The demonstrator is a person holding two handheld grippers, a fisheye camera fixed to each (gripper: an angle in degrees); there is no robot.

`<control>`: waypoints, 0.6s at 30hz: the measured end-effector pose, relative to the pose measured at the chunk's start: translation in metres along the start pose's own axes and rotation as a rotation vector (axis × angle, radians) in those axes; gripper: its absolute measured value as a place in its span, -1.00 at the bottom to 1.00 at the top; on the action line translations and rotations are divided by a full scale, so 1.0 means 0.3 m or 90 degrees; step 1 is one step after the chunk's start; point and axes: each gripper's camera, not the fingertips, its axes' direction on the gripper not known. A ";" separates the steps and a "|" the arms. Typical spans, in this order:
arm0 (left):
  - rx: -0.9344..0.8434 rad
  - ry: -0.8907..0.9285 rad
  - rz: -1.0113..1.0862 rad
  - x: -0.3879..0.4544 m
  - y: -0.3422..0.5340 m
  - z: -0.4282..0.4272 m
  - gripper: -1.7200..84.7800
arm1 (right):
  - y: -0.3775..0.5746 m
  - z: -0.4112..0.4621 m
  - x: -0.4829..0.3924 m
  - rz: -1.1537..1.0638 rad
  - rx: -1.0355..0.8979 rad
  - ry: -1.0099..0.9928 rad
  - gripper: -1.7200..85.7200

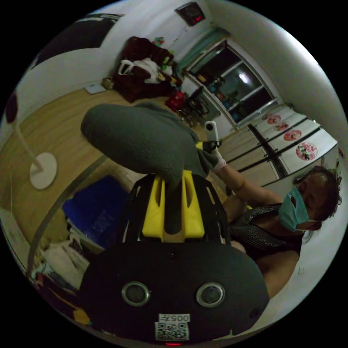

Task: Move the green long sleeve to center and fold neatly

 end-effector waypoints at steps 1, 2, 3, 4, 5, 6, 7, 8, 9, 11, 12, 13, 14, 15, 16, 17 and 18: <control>-0.001 -0.004 -0.019 -0.035 0.050 -0.023 -0.78 | -0.005 0.131 0.057 0.019 -0.018 -0.008 -0.82; -0.006 -0.015 -0.063 -0.115 0.152 -0.053 -0.78 | 0.009 0.271 0.132 0.050 -0.042 -0.011 -0.81; -0.013 -0.024 -0.123 -0.209 0.261 -0.062 -0.77 | 0.022 0.342 0.175 0.070 -0.057 -0.011 -0.81; -0.019 -0.025 -0.158 -0.260 0.317 -0.057 -0.77 | 0.058 0.479 0.267 0.113 -0.087 0.003 -0.79; -0.036 -0.016 -0.226 -0.367 0.432 -0.031 -0.77 | 0.103 0.606 0.362 0.154 -0.114 0.040 -0.78; -0.058 0.001 -0.279 -0.468 0.540 0.014 -0.76 | 0.127 0.666 0.409 0.173 -0.128 0.064 -0.78; -0.071 0.007 -0.308 -0.516 0.593 0.040 -0.76 | 0.176 0.776 0.497 0.208 -0.157 0.114 -0.78; -0.099 0.021 -0.364 -0.598 0.695 0.095 -0.76 | 0.220 0.868 0.567 0.229 -0.182 0.147 -0.77; -0.085 0.063 -0.384 -0.647 0.782 0.125 -0.76 | 0.236 0.899 0.591 0.232 -0.176 0.150 -0.77; -0.013 0.101 -0.383 -0.663 0.882 0.098 -0.76 | 0.248 0.971 0.645 0.230 -0.164 0.124 -0.75; 0.020 0.089 -0.359 -0.645 0.933 0.056 -0.75 | 0.241 0.987 0.650 0.221 -0.173 0.126 -0.75; 0.031 0.080 -0.348 -0.634 0.958 0.033 -0.75 | 0.224 1.016 0.653 0.196 -0.202 0.140 -0.74; 0.045 0.055 -0.332 -0.608 1.009 -0.018 -0.75 | 0.208 1.043 0.649 0.168 -0.237 0.167 -0.74; 0.047 0.017 -0.312 -0.575 1.061 -0.072 -0.76 | 0.201 1.056 0.647 0.156 -0.254 0.183 -0.74; 0.045 -0.007 -0.302 -0.558 1.086 -0.099 -0.76 | 0.187 1.078 0.640 0.134 -0.278 0.214 -0.75; 0.040 -0.066 -0.280 -0.519 1.133 -0.150 -0.78 | 0.173 1.100 0.628 0.110 -0.290 0.246 -0.77; 0.037 -0.122 -0.259 -0.480 1.177 -0.194 -0.80 | 0.167 1.113 0.620 0.096 -0.293 0.261 -0.78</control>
